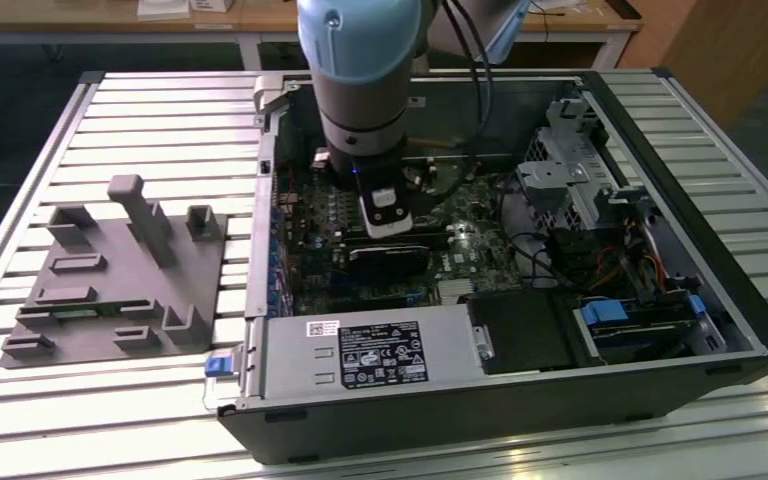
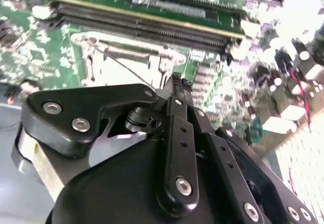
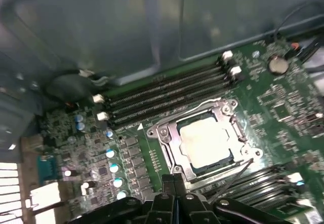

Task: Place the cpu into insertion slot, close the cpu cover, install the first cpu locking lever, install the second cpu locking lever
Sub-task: 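Install the second cpu locking lever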

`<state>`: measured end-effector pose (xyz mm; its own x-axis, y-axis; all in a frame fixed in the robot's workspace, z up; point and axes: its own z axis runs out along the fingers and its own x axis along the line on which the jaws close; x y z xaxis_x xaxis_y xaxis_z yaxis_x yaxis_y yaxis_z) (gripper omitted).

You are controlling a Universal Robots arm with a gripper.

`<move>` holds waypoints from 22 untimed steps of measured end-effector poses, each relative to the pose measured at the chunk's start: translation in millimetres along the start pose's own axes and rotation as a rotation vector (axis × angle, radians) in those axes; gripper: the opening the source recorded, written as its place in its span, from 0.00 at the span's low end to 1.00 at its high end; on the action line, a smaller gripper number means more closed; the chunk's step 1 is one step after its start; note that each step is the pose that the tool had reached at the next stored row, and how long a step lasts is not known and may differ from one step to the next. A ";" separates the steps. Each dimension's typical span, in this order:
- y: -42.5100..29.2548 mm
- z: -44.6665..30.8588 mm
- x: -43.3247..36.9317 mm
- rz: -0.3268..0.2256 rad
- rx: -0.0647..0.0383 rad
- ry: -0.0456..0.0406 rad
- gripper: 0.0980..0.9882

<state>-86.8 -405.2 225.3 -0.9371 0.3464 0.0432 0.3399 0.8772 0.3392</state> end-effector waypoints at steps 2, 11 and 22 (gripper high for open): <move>3.2 -8.8 0.4 0.000 0.000 0.0000 0.01; 9.8 -26.3 0.2 -0.005 0.057 -0.0206 0.01; 15.5 -22.2 -18.4 -0.023 0.084 -0.0195 0.01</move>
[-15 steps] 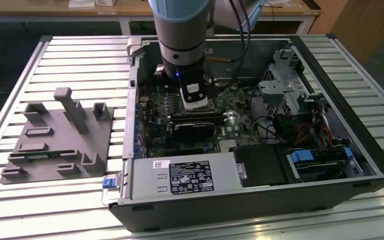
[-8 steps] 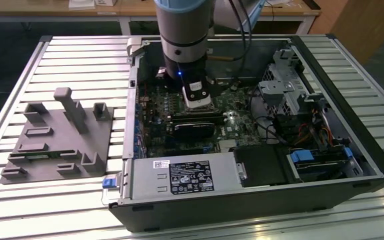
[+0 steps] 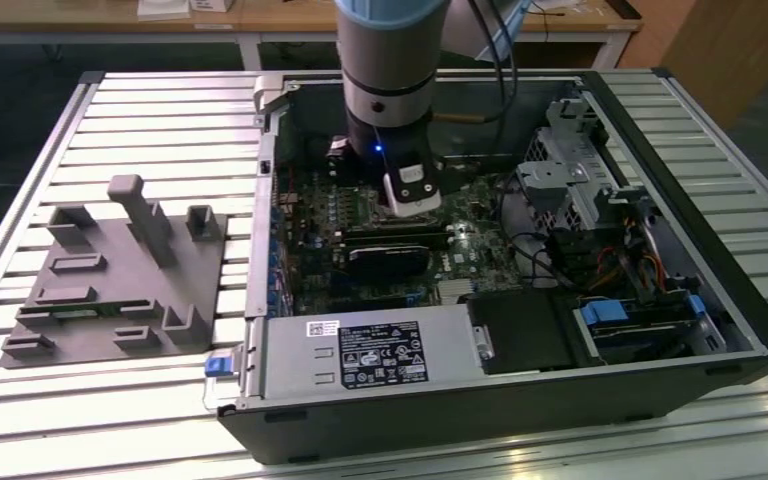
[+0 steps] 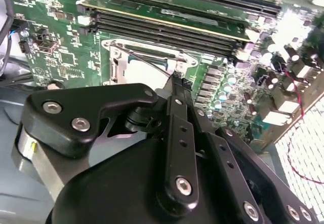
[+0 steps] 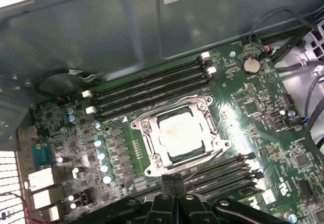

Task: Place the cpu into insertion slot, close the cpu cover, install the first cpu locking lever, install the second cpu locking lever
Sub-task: 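Install the second cpu locking lever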

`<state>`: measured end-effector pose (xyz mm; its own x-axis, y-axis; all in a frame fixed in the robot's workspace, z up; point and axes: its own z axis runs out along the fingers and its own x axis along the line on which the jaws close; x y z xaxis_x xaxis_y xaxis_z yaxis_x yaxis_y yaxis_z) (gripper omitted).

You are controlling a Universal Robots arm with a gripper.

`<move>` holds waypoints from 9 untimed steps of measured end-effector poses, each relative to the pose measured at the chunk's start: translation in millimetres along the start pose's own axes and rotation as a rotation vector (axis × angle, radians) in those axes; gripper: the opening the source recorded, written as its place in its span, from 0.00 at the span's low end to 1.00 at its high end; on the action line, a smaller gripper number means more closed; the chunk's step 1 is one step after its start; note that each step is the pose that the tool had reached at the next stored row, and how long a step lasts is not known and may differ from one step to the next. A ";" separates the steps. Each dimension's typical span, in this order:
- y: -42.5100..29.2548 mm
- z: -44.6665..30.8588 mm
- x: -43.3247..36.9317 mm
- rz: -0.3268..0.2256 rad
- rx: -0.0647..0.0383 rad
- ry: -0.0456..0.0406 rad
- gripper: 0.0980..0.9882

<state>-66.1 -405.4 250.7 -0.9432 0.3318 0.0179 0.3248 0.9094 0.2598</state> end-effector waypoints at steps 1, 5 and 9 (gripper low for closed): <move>0.4 0.9 -1.8 -0.004 0.001 0.0028 0.01; 0.9 7.0 -7.8 -0.032 0.003 0.0143 0.01; 0.2 13.4 -11.3 -0.062 0.004 0.0240 0.01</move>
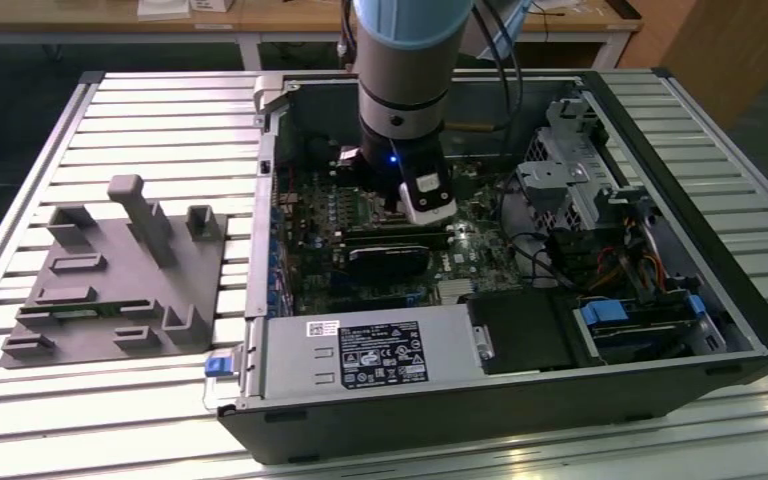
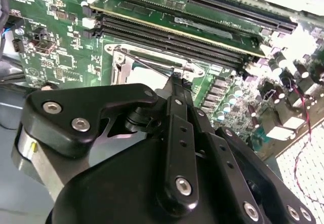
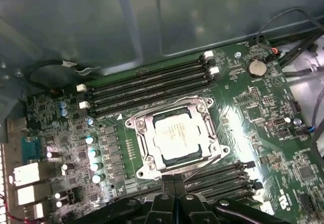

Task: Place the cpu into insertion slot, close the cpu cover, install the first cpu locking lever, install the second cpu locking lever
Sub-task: 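Install the second cpu locking lever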

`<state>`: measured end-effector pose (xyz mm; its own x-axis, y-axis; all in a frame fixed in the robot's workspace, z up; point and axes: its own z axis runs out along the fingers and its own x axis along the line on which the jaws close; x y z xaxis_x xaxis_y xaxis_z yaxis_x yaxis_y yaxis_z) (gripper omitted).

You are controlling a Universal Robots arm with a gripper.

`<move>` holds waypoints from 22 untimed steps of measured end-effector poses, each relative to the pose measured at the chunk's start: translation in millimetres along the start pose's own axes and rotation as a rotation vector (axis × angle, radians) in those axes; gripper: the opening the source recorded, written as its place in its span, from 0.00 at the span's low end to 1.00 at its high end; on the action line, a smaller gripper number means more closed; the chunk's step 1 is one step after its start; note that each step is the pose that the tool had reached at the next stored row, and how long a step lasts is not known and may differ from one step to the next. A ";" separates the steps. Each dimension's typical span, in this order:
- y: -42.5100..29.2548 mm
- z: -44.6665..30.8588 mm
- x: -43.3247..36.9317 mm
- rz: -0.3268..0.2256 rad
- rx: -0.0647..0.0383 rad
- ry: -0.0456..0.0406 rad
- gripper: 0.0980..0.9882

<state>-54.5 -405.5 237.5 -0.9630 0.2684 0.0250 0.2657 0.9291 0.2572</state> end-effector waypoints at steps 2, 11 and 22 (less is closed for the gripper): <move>-2.1 2.5 -0.5 -0.006 0.000 0.0017 0.01; -12.1 10.4 0.6 -0.018 -0.029 0.0135 0.01; -24.3 17.6 3.5 -0.025 -0.082 0.0303 0.01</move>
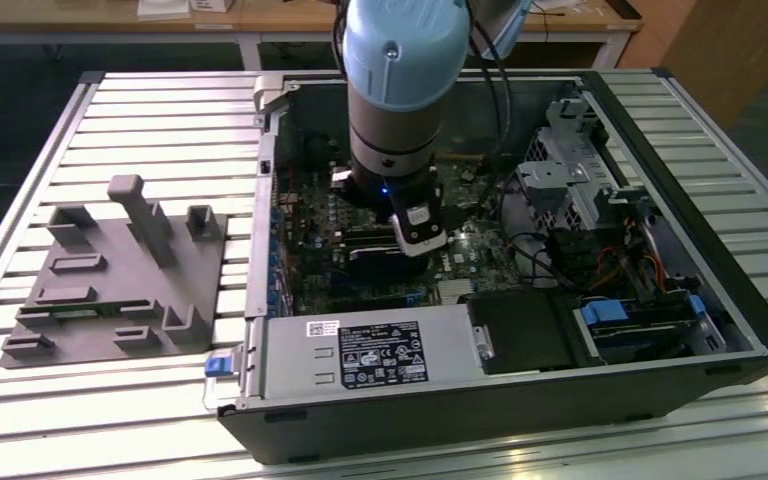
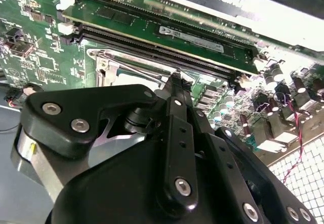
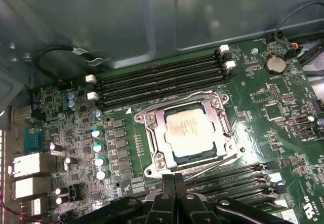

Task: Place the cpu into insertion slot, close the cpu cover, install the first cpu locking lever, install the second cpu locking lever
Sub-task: 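Install the second cpu locking lever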

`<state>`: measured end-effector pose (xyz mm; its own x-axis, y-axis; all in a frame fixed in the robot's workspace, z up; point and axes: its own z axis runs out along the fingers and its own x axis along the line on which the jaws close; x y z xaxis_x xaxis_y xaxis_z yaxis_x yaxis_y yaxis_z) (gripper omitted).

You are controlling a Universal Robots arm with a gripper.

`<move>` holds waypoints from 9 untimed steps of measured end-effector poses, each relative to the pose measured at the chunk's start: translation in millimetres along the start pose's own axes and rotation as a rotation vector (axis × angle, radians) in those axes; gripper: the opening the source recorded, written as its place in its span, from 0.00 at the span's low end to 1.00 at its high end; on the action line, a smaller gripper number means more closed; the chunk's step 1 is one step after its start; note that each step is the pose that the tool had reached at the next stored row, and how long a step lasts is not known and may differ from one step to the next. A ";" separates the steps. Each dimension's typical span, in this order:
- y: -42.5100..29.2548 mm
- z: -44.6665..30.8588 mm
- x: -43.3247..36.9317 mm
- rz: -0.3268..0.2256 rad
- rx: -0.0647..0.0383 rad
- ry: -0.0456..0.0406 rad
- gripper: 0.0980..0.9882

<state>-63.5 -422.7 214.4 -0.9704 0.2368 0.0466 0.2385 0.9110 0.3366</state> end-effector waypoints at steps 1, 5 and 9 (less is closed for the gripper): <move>-1.1 0.4 -0.1 0.000 -0.007 0.0017 0.01; -5.5 1.9 0.1 0.000 -0.032 0.0085 0.01; -9.3 4.6 1.1 0.000 -0.050 0.0133 0.01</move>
<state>-66.7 -429.4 207.0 -0.9710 0.2317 0.0588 0.2363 0.8929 0.3833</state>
